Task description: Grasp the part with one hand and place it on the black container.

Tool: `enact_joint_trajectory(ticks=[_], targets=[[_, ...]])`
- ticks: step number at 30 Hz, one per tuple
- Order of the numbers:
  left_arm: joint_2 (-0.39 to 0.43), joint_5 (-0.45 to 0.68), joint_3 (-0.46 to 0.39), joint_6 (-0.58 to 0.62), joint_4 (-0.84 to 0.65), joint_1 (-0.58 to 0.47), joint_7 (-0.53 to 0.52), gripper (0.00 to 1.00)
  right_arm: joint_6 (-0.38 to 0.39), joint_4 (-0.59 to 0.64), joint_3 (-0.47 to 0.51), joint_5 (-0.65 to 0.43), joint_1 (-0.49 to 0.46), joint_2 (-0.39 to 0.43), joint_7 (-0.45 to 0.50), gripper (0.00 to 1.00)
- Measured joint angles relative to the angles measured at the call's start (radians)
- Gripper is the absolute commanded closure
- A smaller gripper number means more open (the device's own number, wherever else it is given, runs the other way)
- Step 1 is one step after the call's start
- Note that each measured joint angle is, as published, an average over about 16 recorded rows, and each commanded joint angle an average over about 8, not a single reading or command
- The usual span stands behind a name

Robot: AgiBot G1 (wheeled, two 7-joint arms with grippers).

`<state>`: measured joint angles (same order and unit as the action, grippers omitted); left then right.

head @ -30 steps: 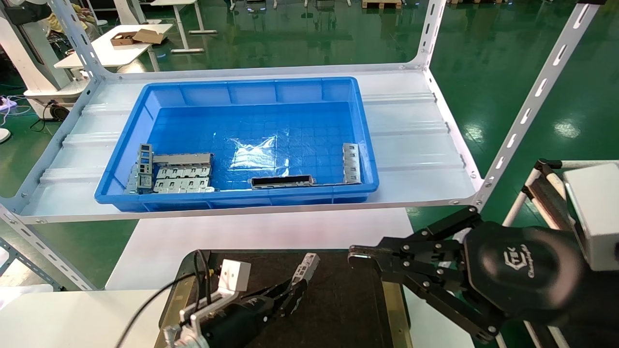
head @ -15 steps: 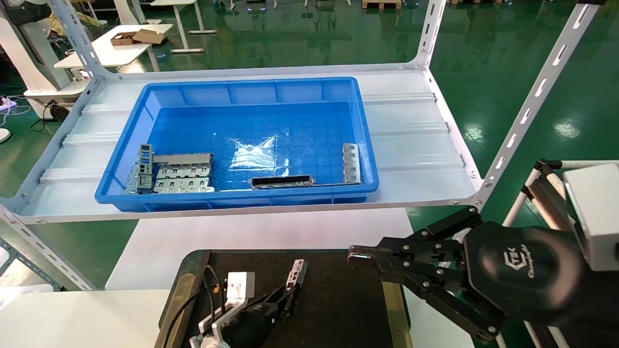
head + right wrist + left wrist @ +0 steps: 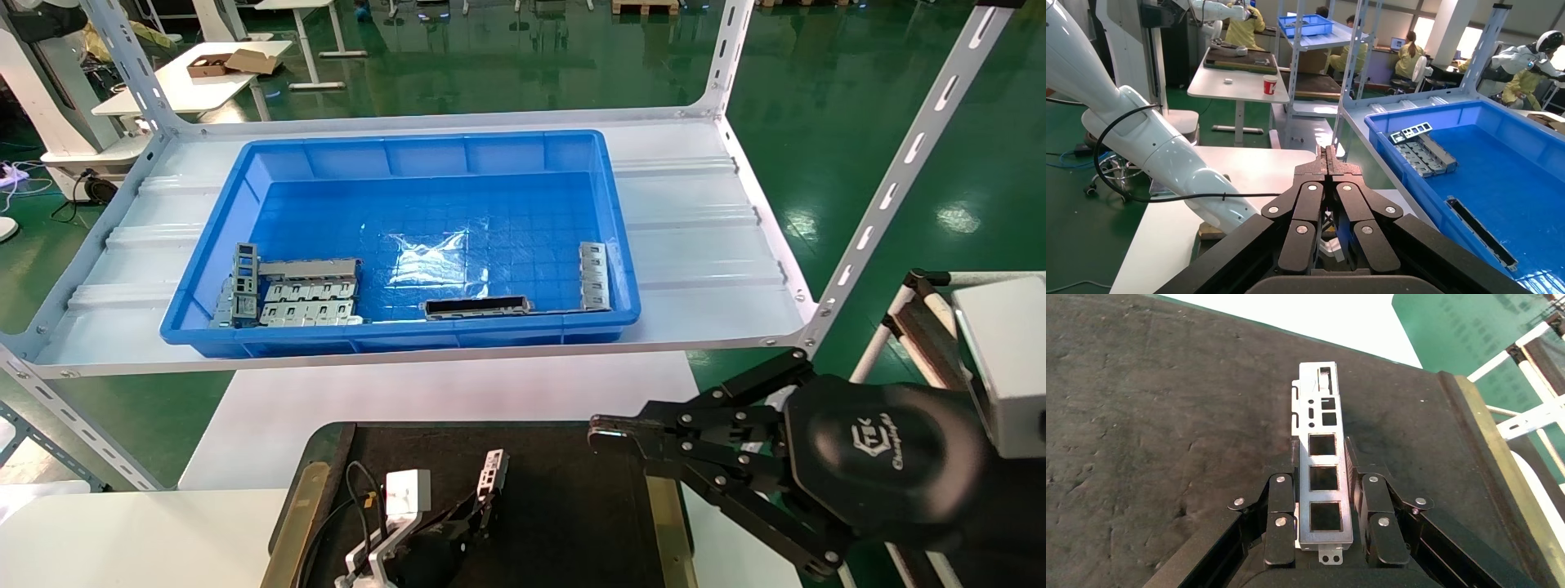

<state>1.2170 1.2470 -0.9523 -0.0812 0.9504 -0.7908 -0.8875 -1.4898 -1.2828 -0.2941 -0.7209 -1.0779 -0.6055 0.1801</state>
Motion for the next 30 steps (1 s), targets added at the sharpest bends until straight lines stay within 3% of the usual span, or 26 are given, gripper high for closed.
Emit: enact_joint_trajectory(ticks=[2, 3, 10, 12, 30], targets=[[0.004, -0.013, -0.009, -0.013, -0.006, -0.001, 0.002, 0.96, 0.0, 0.0, 0.0, 0.0, 0.0, 0.0, 0.0, 0.99], [0.005, -0.019, -0.014, -0.02, -0.009, -0.002, 0.004, 0.87, 0.0, 0.0, 0.0, 0.0, 0.0, 0.0, 0.0, 0.92], [0.011, -0.077, -0.045, -0.061, -0.018, -0.007, 0.02, 0.03, 0.0, 0.0, -0.001, 0.0, 0.0, 0.0, 0.0, 0.06], [0.012, -0.096, -0.055, -0.071, -0.019, -0.009, 0.025, 0.0, 0.0, 0.0, -0.001, 0.0, 0.0, 0.0, 0.0, 0.0], [-0.054, -0.274, -0.165, -0.127, 0.071, -0.054, 0.11, 0.0, 0.001, 0.0, -0.002, 0.001, 0.0, 0.001, -0.001, 0.0]])
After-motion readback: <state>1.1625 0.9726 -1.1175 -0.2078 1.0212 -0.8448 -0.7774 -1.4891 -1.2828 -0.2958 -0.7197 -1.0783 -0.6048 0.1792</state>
